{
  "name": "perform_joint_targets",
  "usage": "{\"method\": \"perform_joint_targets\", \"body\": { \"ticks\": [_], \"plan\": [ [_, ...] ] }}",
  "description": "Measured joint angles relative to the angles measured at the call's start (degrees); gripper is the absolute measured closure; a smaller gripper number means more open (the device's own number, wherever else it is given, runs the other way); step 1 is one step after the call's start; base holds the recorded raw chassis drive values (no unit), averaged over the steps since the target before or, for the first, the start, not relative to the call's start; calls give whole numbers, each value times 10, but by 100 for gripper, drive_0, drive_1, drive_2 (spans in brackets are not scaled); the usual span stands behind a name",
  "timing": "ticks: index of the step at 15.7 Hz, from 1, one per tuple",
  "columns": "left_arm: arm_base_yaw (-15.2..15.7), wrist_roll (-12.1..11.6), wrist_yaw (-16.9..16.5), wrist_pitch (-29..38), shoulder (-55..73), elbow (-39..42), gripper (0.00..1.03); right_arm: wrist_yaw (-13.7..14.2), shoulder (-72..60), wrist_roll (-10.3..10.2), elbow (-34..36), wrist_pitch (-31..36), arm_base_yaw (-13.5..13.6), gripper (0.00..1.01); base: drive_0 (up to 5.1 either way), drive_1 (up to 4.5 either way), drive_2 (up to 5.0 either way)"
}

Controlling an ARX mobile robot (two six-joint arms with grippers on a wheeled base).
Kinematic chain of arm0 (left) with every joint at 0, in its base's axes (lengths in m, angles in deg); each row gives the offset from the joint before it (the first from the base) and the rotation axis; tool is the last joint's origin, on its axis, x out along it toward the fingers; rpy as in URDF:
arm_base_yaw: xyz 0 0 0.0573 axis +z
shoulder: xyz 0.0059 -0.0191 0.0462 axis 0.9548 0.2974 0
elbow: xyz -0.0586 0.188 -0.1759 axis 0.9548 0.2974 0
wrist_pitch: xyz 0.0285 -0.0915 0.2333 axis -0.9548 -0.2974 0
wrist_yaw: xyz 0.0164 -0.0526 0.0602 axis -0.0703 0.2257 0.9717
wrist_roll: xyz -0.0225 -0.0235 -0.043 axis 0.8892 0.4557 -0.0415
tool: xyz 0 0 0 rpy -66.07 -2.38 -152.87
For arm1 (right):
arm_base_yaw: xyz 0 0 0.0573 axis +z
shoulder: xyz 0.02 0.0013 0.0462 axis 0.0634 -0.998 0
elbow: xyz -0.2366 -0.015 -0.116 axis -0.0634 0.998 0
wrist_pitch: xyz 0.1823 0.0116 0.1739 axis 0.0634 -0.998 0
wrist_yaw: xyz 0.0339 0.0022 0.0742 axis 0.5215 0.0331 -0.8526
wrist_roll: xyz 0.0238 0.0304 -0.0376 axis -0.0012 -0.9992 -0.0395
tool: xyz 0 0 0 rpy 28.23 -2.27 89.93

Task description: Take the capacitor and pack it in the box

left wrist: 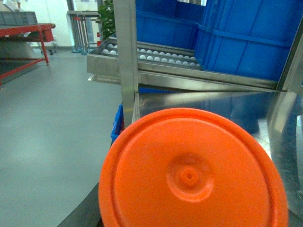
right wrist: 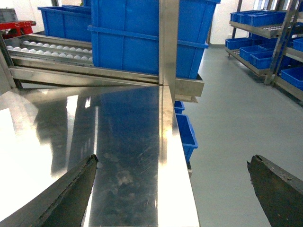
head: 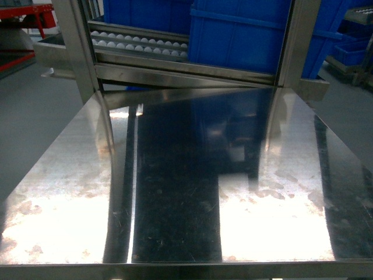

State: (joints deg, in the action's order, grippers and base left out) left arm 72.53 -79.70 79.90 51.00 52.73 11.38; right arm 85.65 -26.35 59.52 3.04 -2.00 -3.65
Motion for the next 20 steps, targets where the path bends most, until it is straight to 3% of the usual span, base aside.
{"method": "perform_joint_targets", "body": {
  "ticks": [3, 6, 20],
  "plan": [
    [0, 0, 0, -21, -18, 0, 59, 0, 0, 0, 0, 0, 0, 3, 0, 0, 0],
    [0, 0, -2, -111, -79, 0, 59, 0, 0, 0, 0, 0, 0, 3, 0, 0, 0],
    [0, 0, 0, -111, -104, 0, 59, 0, 0, 0, 0, 0, 0, 3, 0, 0, 0]
  ]
}}
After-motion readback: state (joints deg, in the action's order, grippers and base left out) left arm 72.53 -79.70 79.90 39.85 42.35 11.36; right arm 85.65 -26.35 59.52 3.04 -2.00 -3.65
